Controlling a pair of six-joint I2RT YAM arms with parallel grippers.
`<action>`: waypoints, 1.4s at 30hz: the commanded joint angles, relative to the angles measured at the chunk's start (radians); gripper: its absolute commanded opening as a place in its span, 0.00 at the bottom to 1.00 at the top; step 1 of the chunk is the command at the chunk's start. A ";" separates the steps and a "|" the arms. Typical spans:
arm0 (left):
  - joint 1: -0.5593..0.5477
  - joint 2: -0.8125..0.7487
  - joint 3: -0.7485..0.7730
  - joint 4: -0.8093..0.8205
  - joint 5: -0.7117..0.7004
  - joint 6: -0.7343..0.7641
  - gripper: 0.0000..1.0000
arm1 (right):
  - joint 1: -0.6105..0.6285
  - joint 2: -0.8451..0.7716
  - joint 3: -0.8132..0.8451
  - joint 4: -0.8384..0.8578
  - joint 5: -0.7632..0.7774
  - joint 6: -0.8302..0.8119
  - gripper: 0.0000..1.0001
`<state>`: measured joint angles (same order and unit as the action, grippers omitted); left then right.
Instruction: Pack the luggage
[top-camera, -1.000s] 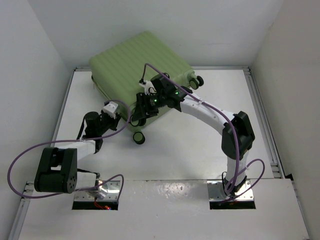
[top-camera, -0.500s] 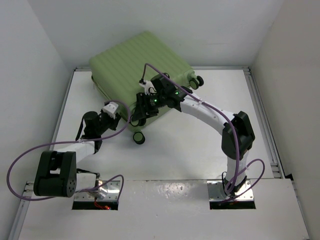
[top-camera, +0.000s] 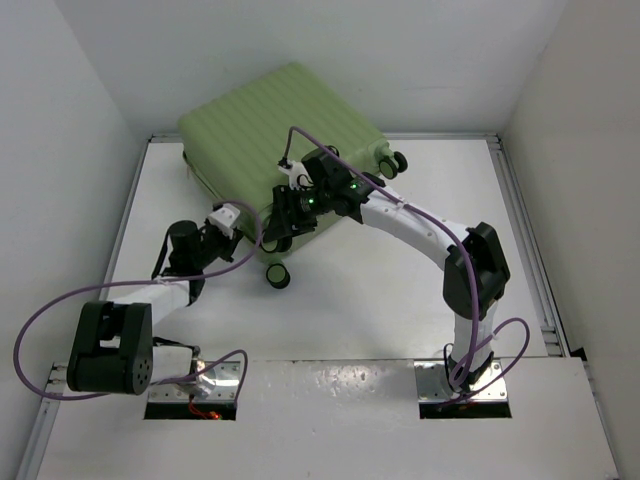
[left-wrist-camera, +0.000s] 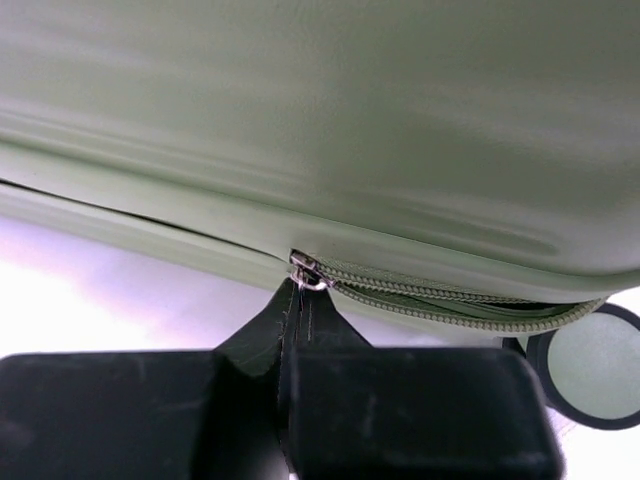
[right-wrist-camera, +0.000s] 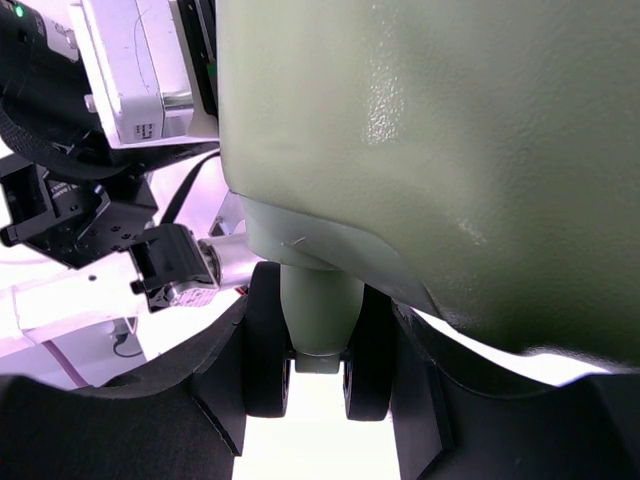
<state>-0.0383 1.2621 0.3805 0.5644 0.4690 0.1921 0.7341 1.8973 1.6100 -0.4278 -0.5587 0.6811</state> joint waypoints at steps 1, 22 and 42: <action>-0.008 -0.032 0.064 -0.003 0.100 0.030 0.00 | -0.036 0.008 0.005 0.095 -0.032 0.047 0.20; -0.097 -0.429 -0.163 -0.124 0.145 -0.062 0.00 | -0.015 0.066 0.083 0.104 -0.024 0.080 0.20; -0.184 -0.220 -0.048 -0.038 -0.081 -0.138 0.00 | -0.016 0.049 0.059 0.101 -0.020 0.071 0.20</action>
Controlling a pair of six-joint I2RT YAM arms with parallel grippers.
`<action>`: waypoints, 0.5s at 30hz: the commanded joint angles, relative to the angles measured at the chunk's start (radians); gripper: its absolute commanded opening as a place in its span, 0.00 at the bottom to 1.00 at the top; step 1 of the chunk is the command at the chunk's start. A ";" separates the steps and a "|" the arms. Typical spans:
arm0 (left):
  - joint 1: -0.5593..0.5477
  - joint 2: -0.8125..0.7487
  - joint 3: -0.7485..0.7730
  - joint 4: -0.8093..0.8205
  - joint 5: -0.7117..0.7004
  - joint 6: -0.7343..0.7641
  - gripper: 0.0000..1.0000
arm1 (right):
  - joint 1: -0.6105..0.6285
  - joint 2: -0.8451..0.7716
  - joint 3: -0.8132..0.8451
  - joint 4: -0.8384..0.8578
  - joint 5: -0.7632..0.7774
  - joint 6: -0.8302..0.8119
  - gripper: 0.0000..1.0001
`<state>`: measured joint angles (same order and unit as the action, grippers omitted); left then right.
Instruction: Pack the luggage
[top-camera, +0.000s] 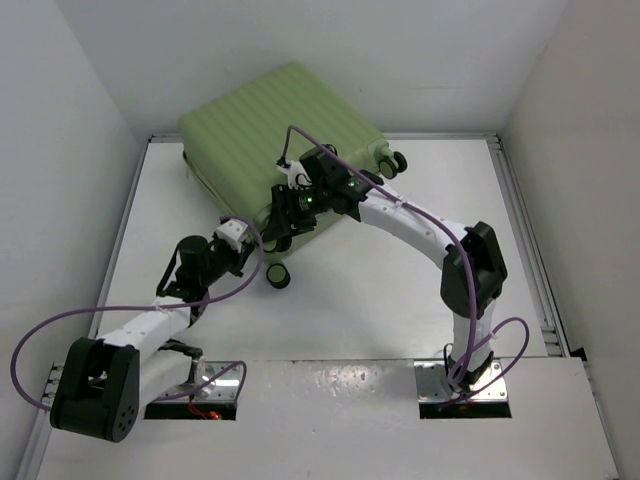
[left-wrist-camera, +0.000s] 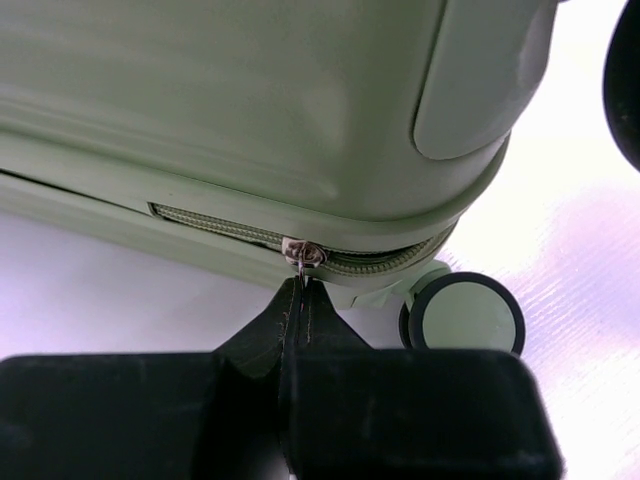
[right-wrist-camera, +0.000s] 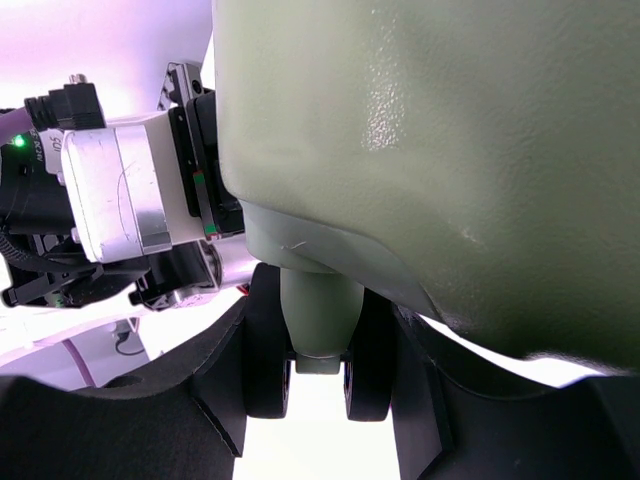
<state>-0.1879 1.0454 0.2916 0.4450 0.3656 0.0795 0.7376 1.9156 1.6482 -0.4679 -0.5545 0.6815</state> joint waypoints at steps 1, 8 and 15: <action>-0.035 -0.004 0.041 0.081 0.022 -0.026 0.00 | -0.020 0.031 0.019 0.144 -0.025 0.070 0.20; -0.035 -0.035 0.032 0.090 0.032 -0.017 0.09 | -0.020 0.031 0.016 0.144 -0.027 0.073 0.20; -0.035 -0.044 0.032 0.110 0.052 0.006 0.16 | -0.021 0.025 0.004 0.143 -0.027 0.070 0.20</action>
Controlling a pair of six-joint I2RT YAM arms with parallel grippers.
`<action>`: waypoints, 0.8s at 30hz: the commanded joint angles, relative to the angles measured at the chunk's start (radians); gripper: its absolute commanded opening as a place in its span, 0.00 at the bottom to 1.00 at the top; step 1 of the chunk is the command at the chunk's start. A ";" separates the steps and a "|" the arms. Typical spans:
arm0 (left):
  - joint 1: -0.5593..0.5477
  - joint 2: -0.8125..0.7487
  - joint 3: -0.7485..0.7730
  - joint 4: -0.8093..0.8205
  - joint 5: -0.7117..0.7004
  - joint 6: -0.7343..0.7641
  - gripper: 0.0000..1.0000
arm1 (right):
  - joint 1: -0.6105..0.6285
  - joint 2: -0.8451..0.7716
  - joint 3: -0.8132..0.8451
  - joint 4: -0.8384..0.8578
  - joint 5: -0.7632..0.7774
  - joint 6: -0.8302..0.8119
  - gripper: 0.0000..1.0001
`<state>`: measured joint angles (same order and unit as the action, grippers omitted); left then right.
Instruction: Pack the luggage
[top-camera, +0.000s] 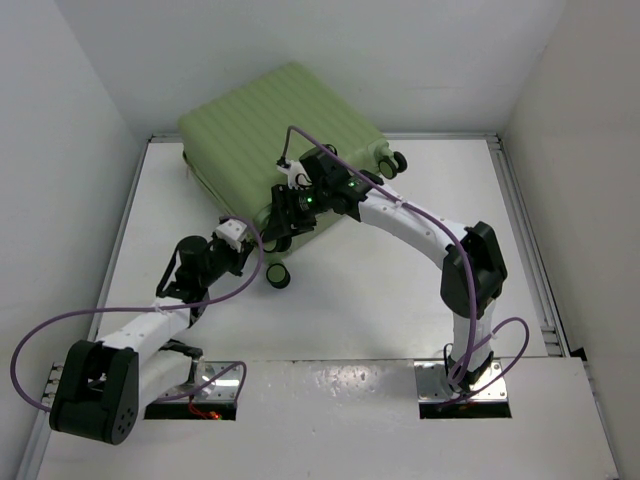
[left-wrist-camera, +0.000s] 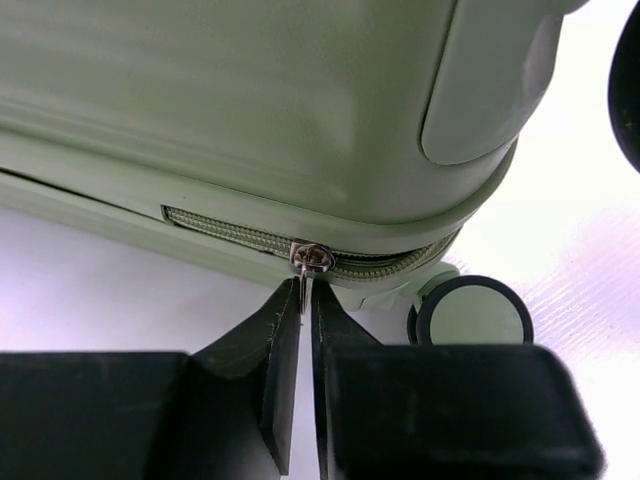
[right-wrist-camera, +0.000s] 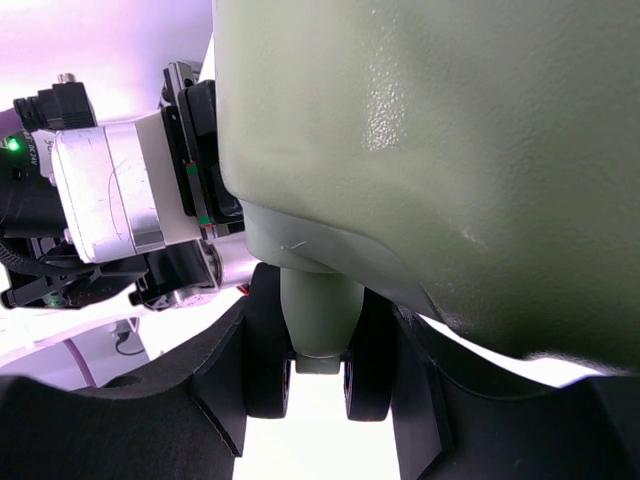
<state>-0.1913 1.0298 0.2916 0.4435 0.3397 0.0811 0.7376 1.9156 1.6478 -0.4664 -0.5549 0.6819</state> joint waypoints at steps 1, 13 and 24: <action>-0.031 -0.028 0.032 0.112 0.078 0.005 0.16 | -0.021 0.023 0.003 0.141 -0.025 0.065 0.20; -0.031 0.000 0.041 0.141 0.097 0.043 0.11 | -0.021 0.023 -0.003 0.141 -0.027 0.062 0.20; -0.031 -0.026 0.061 0.143 0.114 0.034 0.00 | -0.018 0.028 0.001 0.143 -0.030 0.071 0.19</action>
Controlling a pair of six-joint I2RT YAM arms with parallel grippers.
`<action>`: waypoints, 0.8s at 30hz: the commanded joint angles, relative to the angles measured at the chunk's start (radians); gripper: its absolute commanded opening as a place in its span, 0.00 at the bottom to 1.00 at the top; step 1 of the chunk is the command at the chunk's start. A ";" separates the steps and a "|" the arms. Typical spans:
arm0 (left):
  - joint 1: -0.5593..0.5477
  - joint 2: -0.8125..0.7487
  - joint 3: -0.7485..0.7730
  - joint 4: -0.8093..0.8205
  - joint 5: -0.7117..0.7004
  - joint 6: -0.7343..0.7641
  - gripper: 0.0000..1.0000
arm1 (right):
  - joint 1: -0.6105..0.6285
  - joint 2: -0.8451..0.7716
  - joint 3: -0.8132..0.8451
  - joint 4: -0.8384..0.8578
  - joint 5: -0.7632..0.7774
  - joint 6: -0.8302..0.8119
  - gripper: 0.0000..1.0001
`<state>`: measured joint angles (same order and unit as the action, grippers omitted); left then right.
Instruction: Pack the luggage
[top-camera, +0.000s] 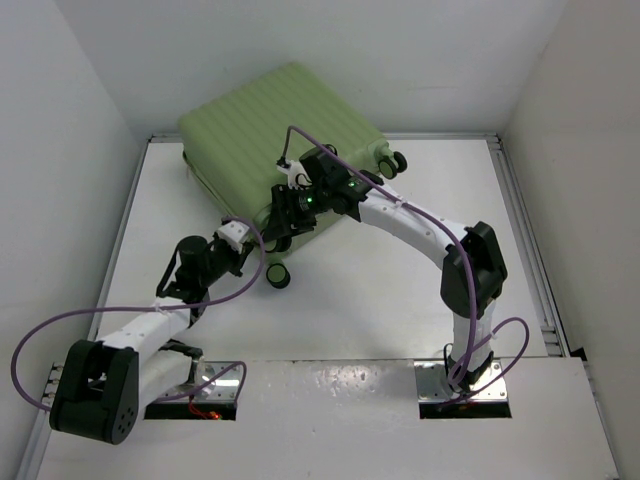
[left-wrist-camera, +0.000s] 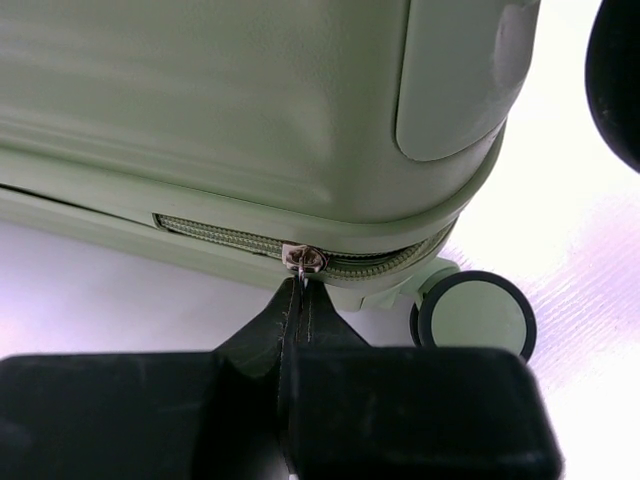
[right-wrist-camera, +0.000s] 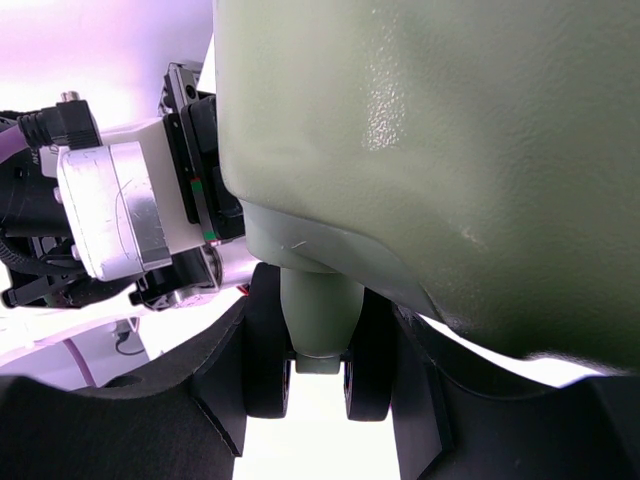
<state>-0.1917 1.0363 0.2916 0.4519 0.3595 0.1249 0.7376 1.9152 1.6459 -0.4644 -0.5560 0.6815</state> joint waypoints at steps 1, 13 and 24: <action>-0.031 -0.065 0.051 0.134 0.104 -0.010 0.00 | -0.017 0.031 0.012 0.144 -0.027 0.075 0.19; -0.146 -0.266 -0.006 0.042 0.063 -0.249 0.00 | 0.029 0.105 0.110 0.150 -0.001 0.118 0.17; -0.198 -0.168 0.029 0.076 -0.169 -0.415 0.00 | -0.029 0.053 0.151 0.132 0.007 0.055 0.63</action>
<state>-0.3344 0.8639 0.2516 0.3622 0.0780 -0.1967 0.7658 1.9736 1.7672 -0.5552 -0.5175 0.6769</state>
